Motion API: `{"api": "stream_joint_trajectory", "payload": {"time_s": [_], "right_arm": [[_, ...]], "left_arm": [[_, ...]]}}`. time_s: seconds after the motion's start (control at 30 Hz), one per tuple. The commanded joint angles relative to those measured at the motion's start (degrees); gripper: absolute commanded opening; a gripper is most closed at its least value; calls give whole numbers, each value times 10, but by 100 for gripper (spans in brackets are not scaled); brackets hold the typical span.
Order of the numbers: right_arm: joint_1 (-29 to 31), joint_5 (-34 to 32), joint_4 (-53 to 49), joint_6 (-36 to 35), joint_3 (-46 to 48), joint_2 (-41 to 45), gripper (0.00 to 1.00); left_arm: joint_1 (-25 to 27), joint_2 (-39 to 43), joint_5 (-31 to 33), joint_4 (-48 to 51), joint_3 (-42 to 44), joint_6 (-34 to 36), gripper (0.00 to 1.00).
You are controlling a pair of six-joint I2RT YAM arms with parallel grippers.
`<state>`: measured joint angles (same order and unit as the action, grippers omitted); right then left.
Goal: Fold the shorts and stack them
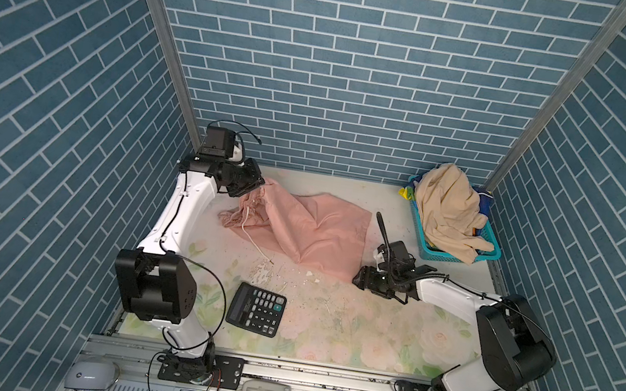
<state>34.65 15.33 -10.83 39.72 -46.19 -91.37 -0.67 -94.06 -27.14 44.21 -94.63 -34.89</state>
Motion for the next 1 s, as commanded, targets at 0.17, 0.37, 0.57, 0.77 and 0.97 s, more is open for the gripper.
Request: {"api": "stream_joint_trajectory", "payload": {"time_s": [0.17, 0.37, 0.57, 0.77, 0.97], "right_arm": [[24, -35, 32, 24, -62, -65, 13], [-57, -37, -73, -43, -184, -57, 0], [-148, -52, -173, -112, -313, -147, 0], [-173, -29, -186, -121, -371, -217, 0], [-173, -11, -183, -119, -354, -192, 24]], "left_arm": [[1, 23, -9, -13, 25, 17, 0], [-22, 16, -8, 3, 38, 34, 0], [-71, 12, -5, -28, 115, 42, 0], [-72, -25, -20, -56, 173, 46, 0], [-71, -27, -26, -74, 198, 44, 0]]}}
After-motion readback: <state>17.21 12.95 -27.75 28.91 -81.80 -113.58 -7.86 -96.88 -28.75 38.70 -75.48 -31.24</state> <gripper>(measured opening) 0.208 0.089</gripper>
